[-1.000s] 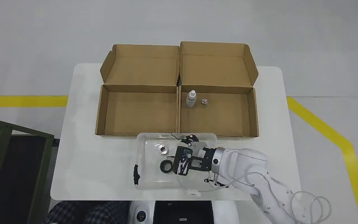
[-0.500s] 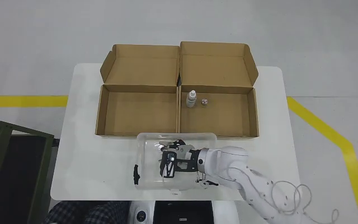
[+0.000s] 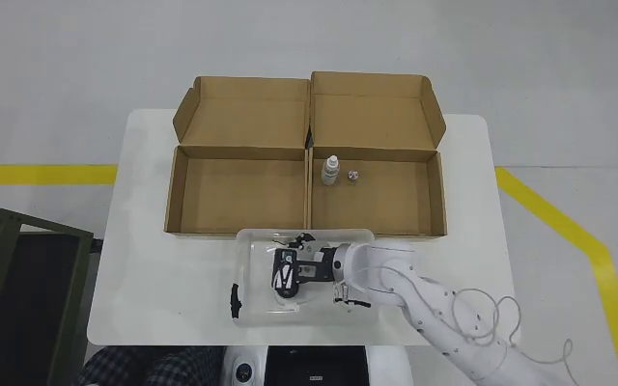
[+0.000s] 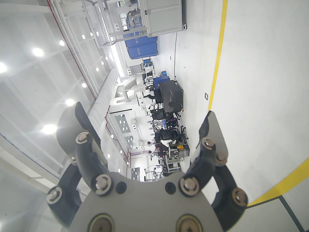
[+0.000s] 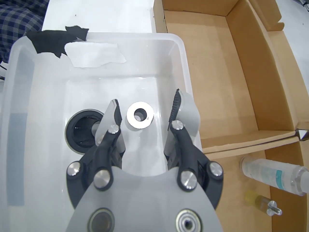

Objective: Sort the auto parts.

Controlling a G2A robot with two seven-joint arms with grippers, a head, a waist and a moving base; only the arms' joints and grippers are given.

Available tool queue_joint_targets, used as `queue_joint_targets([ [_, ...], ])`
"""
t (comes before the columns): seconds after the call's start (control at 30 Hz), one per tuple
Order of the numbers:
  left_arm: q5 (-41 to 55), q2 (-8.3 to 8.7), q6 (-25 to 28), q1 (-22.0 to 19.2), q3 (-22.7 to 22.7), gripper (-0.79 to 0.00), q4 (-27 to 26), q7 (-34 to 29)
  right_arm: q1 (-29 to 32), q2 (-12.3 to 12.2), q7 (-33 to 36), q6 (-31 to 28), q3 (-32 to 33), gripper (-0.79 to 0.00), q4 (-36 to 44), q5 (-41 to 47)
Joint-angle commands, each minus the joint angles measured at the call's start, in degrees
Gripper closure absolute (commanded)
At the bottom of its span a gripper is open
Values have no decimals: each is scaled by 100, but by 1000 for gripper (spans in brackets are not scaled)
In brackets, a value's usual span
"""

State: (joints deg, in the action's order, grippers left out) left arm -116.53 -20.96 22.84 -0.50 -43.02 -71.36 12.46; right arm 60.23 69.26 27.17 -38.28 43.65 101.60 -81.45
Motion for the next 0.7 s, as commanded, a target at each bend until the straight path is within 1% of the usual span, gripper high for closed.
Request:
queue_joint_targets([
  [0.0,0,0,0,0,0,-785,0,0,-54,20,15,-12,-38,-385,-94,27],
  [0.67,0,0,0,0,0,-785,0,0,-486,230,21,-82,-357,-379,-983,303],
])
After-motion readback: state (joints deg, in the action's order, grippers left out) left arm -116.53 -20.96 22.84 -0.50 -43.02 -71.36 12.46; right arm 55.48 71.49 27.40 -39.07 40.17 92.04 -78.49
